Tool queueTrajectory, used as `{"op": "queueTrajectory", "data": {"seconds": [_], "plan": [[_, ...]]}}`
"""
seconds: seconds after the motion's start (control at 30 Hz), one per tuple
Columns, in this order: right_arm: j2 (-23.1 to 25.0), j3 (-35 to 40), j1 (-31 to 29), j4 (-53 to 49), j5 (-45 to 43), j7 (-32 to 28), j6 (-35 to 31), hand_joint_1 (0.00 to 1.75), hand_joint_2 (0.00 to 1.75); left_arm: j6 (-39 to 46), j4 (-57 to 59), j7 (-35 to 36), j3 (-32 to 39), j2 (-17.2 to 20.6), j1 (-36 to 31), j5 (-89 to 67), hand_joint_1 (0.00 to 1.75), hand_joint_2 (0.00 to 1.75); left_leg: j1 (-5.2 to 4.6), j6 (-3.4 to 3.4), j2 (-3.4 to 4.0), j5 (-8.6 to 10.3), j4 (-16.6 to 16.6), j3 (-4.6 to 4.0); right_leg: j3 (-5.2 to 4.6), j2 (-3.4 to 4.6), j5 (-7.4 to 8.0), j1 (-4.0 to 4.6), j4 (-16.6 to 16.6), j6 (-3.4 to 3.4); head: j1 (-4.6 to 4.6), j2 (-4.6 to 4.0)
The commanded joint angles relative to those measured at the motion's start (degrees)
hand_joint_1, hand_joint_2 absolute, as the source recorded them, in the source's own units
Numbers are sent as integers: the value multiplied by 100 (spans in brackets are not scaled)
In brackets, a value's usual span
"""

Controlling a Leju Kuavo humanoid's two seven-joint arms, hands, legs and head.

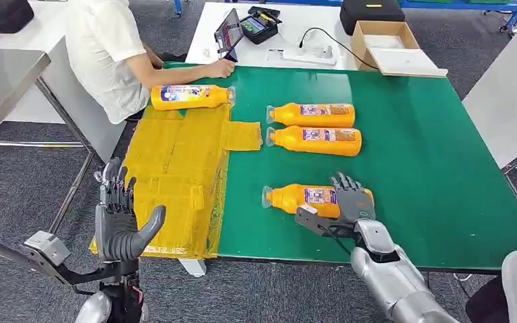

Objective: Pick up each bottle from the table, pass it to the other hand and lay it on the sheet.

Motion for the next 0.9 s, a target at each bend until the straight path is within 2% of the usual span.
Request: {"op": "queueTrajectory", "data": {"seconds": [0.03,0.33,0.37,0.4,0.43,0.5,0.53,0.63,0.73,0.9], "plan": [[-160,150,163,558,-130,69,306,175,175,-57,305,110,170,20,-46,41,0,175,0,12,-11,16,-17,-1,9,-27,11,5,-20,-15,0,0],[-191,4,312,441,-323,13,304,175,175,-37,305,118,171,6,-32,37,0,175,1,6,-11,6,-10,9,20,-20,2,4,-12,-8,-2,0],[-171,-116,390,372,-494,-115,246,175,175,-30,289,120,162,5,-14,39,0,175,2,9,-14,11,-17,7,20,-29,6,7,-20,-13,0,0],[-85,-406,583,135,-1119,-841,175,175,175,-31,272,126,112,32,1,40,0,175,2,8,-16,10,-15,7,20,-29,5,6,-19,-11,0,0],[-16,-637,773,-104,-1592,-1124,228,175,175,-12,273,121,48,67,4,43,0,175,3,6,-15,6,-11,10,19,-24,2,6,-15,-8,0,0],[-31,-565,1018,-542,-1725,-1278,103,175,175,12,281,124,-26,80,15,36,0,175,4,7,-19,9,-16,9,21,-31,3,7,-20,-10,0,0],[24,-678,1172,-812,-2071,-1504,84,175,175,35,315,129,-73,88,1,48,0,175,4,11,-22,15,-24,7,22,-40,6,9,-29,-16,0,0],[138,-861,1336,-1238,-2636,-1909,63,175,175,83,472,151,-142,131,-60,94,0,175,7,6,2,2,-14,19,28,-11,4,10,-21,-12,4,0],[125,-856,1338,-1280,-2643,-1911,69,175,175,81,519,145,-154,138,-73,90,0,175,4,0,31,-3,-13,23,19,11,12,8,-16,-22,0,0],[95,-868,1334,-1288,-2664,-1916,90,175,175,88,549,144,-150,145,-86,96,0,175,8,5,24,4,-13,9,2,2,17,12,-17,-26,0,0]]}}
